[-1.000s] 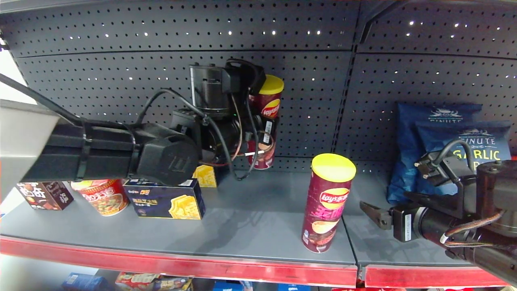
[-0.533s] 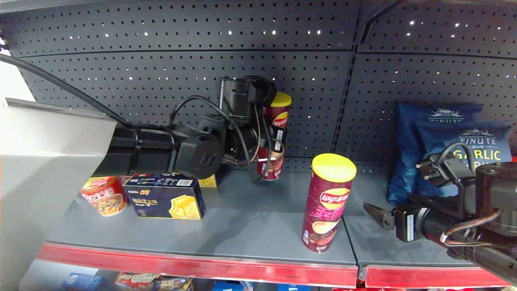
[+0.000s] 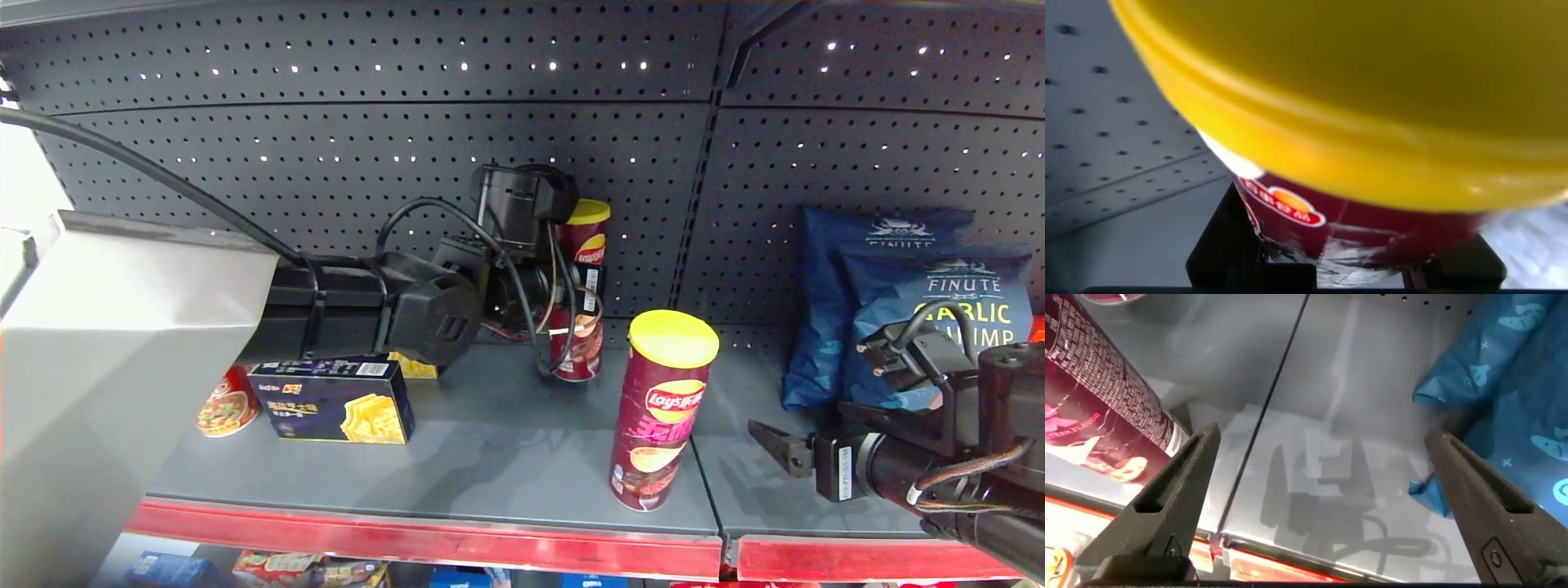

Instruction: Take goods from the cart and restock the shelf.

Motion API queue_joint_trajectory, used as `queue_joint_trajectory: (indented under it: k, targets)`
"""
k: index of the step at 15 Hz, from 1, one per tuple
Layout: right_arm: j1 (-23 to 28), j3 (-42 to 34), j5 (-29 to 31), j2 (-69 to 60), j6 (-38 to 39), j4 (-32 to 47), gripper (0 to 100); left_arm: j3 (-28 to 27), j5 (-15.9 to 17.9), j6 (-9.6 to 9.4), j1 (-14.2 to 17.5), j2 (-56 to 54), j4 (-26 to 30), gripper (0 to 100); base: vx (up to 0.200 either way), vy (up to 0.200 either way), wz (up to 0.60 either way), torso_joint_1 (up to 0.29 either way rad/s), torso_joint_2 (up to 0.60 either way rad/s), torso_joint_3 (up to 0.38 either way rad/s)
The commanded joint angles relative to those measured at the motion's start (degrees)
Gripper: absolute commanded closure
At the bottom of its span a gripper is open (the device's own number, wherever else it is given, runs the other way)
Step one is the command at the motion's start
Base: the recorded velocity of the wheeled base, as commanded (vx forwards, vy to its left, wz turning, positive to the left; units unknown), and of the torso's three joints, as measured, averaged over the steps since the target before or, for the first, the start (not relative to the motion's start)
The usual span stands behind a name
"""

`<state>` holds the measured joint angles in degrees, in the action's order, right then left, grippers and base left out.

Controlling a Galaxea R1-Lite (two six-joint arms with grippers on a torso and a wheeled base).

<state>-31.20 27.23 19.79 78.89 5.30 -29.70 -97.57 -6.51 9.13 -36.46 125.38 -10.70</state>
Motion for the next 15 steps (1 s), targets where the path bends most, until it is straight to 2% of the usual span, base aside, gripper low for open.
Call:
queue_joint_trajectory:
  k: [1, 2, 4, 6, 7, 10, 14, 15]
  targets:
    - [0.0, 0.1, 0.0, 0.0, 0.0, -0.1, 0, 0.0, 0.1, -0.08, 0.1, 0.5, 0.0, 100, 0.000, 0.000, 0.00, 0.000, 0.00, 0.000]
    - [0.1, 0.1, 0.0, 0.0, 0.1, -0.1, 0, 0.1, 0.6, -0.17, 0.3, 0.5, -0.1, 100, 0.000, 0.000, 0.00, 0.000, 0.00, 0.000]
    - [0.1, 0.0, 0.0, -0.1, 0.1, -0.1, 0, 1.2, 5.7, -0.25, 0.5, 0.1, -0.8, 100, 0.000, 0.000, 0.00, 0.000, 0.00, 0.000]
    - [0.3, -0.2, 0.0, -0.1, 0.1, -0.1, 0, 1.2, 8.5, -0.61, 0.7, 0.0, -1.0, 100, 0.000, 0.000, 0.00, 0.000, 0.00, 0.000]
    - [0.8, -0.2, -0.1, -0.1, 0.1, -0.1, 0, 1.2, 11.0, -1.04, 0.9, 0.1, -1.5, 100, 0.000, 0.000, 0.00, 0.000, 0.00, 0.000]
    - [0.9, -0.2, -0.1, -0.2, 0.1, -0.1, 0, 1.8, 17.5, -5.26, 2.5, 0.9, -4.9, 100, 0.000, 0.000, 0.00, 0.000, 0.00, 0.000]
    - [0.9, 0.4, -0.3, 0.5, 0.1, -0.1, 0, 1.2, 19.3, -5.53, 4.3, 3.2, -5.6, 100, 0.000, 0.000, 0.00, 0.000, 0.00, 0.000]
    - [1.0, 0.6, -0.4, 0.8, 0.1, -0.1, 0, 1.2, 21.1, -5.62, 4.6, 3.6, -6.1, 100, 0.000, 0.000, 0.00, 0.000, 0.00, 0.000]
